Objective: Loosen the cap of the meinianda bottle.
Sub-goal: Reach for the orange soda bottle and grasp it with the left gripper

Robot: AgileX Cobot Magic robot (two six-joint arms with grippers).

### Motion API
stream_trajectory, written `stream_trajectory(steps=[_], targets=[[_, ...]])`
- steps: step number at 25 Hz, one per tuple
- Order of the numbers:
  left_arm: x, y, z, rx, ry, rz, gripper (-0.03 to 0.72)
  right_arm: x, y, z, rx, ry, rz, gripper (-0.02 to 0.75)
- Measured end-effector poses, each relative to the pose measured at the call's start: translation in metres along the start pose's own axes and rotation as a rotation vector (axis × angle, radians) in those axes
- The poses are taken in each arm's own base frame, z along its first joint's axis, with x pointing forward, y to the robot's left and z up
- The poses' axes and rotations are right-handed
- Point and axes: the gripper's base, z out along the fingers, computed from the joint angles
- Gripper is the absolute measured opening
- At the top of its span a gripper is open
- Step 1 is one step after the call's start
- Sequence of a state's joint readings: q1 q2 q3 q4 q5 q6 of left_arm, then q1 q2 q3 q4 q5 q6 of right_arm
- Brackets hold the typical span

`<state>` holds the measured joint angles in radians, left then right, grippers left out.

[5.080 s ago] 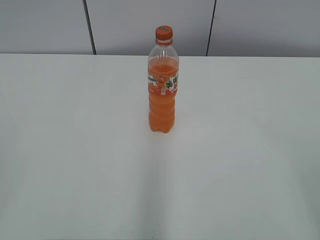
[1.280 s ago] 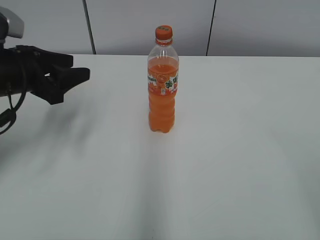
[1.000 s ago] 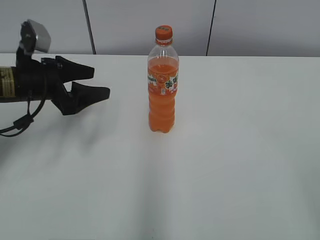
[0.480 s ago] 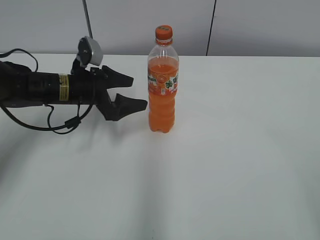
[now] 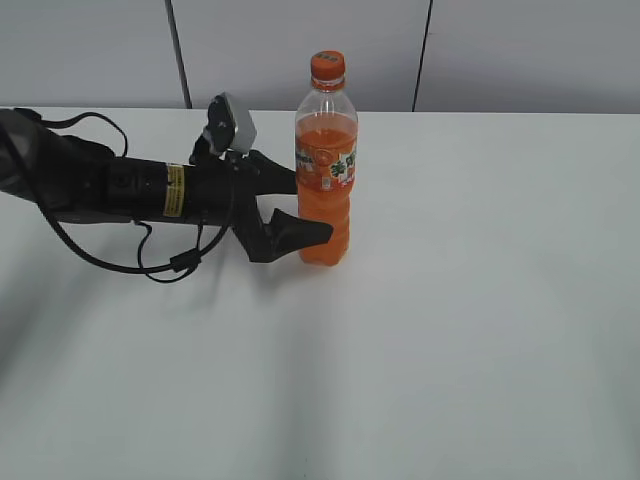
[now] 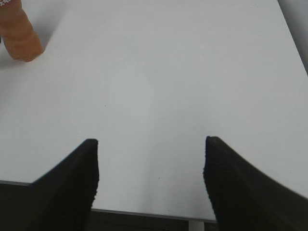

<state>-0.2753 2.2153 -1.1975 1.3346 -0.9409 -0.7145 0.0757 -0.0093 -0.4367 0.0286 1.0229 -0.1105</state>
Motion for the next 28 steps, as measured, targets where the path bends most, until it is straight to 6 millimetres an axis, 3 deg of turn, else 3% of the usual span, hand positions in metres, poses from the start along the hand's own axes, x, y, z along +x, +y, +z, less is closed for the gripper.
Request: stream_trajectory(steps=[8, 15, 24, 28], targets=[[-0.01, 0.001, 0.019, 0.005, -0.004, 0.046, 0.599, 0.0, 0.0, 0.0, 0.0, 0.0, 0.0, 0.512], [-0.005, 0.005, 0.021, -0.033, 0.029, 0.037, 0.588, 0.0, 0.0, 0.0, -0.001, 0.0, 0.001, 0.512], [-0.007, 0.003, 0.023, -0.027, 0.024, 0.036, 0.421, 0.0, 0.0, 0.0, -0.001, 0.0, 0.001, 0.512], [-0.007, 0.003, 0.023, -0.027, 0.024, 0.035, 0.411, 0.0, 0.0, 0.0, -0.001, 0.0, 0.001, 0.512]])
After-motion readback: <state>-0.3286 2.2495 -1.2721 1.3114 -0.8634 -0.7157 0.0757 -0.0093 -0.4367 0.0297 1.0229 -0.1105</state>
